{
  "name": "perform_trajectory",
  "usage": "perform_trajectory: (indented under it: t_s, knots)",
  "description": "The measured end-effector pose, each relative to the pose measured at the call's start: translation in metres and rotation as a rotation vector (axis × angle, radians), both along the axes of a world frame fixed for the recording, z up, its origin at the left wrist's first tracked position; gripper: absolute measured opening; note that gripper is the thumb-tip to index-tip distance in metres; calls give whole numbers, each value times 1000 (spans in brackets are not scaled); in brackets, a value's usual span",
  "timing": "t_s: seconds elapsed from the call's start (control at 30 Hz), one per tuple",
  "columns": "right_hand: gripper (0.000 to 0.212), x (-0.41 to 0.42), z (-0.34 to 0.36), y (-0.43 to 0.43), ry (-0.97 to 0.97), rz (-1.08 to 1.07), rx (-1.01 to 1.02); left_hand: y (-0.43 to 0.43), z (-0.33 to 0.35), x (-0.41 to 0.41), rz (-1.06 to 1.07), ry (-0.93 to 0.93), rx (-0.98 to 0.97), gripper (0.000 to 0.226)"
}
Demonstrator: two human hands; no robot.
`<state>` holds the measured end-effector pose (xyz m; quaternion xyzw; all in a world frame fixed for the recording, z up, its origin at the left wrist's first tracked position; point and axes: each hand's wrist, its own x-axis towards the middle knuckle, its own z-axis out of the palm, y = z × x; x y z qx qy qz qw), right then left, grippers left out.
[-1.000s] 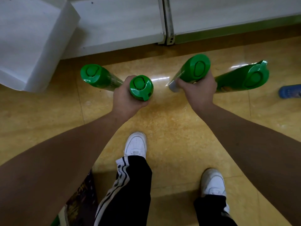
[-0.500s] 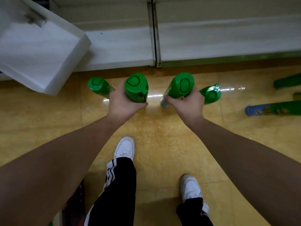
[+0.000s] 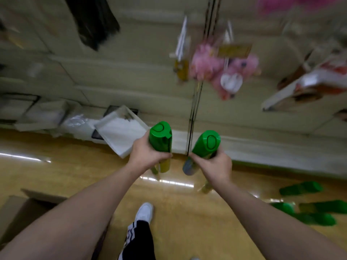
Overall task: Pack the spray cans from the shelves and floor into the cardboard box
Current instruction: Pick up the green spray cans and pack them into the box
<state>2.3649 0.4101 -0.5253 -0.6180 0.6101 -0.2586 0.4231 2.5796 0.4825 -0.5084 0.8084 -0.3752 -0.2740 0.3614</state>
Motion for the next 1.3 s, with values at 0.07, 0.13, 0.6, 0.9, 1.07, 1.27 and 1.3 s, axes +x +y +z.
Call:
perform_trajectory:
  t_s: [0.07, 0.13, 0.6, 0.9, 1.07, 1.27, 1.3]
  knots:
    - [58, 1, 61, 2, -58, 43, -86, 14, 65, -1, 29, -30, -23, 82]
    - [59, 6, 116, 3, -112, 100, -191, 26, 123, 0, 69, -34, -80, 74]
    - [42, 117, 406, 83, -635, 402, -388, 174, 419, 53, 399, -19, -728, 74]
    - [55, 220, 442, 179, -712, 637, -372, 292, 462, 135, 631, -353, -787, 66]
    - [51, 278, 436, 225, -707, 722, -401, 341, 450, 185, 677, -358, -774, 72]
    - [51, 345, 412, 269, -675, 805, -355, 395, 412, 224, 783, -339, -725, 54]
    - [52, 357, 406, 276, -669, 825, -341, 404, 403, 230, 809, -320, -723, 57]
